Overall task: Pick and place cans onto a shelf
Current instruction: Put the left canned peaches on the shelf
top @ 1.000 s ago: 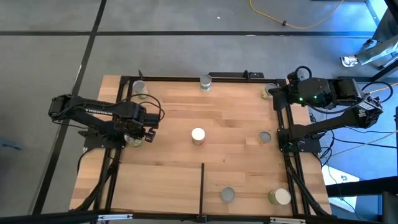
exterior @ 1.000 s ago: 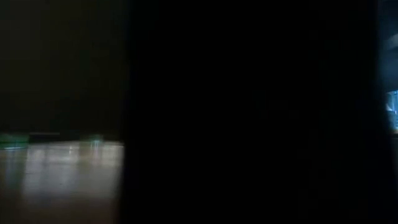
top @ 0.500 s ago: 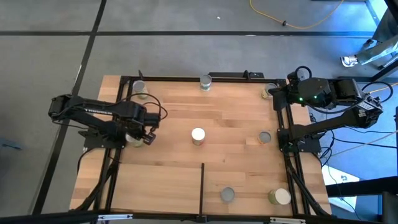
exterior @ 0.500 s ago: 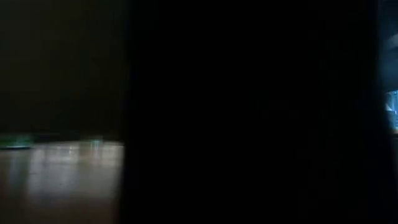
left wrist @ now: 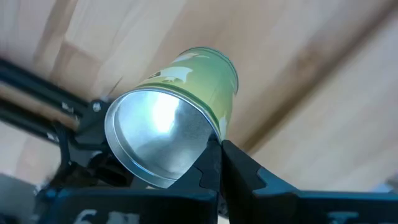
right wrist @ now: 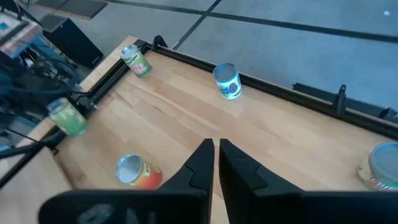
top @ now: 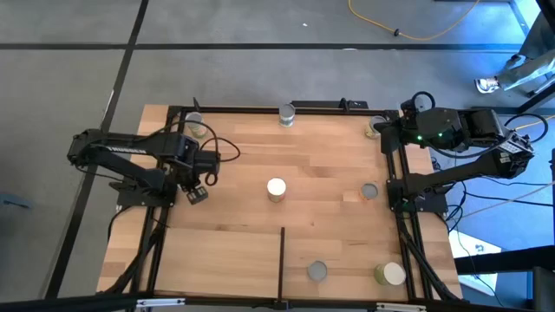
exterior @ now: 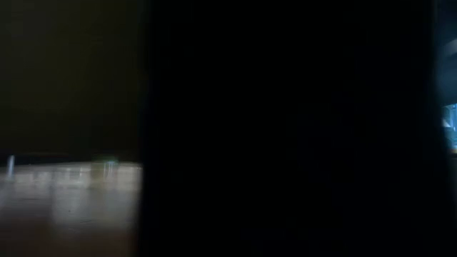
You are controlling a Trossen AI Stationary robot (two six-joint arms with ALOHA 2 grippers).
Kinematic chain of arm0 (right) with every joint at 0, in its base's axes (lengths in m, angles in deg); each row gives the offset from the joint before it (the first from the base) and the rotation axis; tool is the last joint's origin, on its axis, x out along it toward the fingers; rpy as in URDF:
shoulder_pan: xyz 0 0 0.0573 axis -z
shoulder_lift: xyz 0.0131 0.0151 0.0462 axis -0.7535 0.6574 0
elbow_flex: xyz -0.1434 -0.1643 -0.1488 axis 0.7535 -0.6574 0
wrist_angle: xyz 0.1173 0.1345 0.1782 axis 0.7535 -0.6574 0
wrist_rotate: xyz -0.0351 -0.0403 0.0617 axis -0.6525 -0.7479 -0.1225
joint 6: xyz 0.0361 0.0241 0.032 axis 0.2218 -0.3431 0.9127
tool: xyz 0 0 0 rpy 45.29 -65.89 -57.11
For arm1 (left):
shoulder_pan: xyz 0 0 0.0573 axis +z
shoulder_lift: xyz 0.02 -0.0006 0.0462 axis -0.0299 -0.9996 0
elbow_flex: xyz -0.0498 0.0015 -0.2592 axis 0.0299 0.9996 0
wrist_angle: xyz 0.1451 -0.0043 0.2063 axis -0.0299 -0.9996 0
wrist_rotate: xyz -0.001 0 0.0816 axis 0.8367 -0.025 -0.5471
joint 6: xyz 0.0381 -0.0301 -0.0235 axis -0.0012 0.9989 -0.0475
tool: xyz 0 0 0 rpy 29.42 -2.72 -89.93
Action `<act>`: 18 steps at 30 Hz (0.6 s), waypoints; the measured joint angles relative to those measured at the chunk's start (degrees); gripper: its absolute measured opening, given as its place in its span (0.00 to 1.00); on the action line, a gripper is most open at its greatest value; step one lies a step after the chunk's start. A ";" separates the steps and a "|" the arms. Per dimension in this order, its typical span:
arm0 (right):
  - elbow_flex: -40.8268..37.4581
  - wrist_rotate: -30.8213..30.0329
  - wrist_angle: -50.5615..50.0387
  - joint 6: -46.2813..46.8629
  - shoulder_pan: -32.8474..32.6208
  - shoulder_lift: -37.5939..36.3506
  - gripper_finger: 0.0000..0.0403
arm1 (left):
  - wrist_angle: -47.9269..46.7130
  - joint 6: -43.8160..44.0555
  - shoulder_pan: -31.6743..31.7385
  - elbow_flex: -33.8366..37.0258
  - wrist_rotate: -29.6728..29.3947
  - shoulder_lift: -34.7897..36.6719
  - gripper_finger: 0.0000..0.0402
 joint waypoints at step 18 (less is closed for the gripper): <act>0.00 2.51 2.10 -5.66 -0.02 0.02 0.07 | 0.36 16.42 -31.22 -13.58 1.28 -0.81 0.00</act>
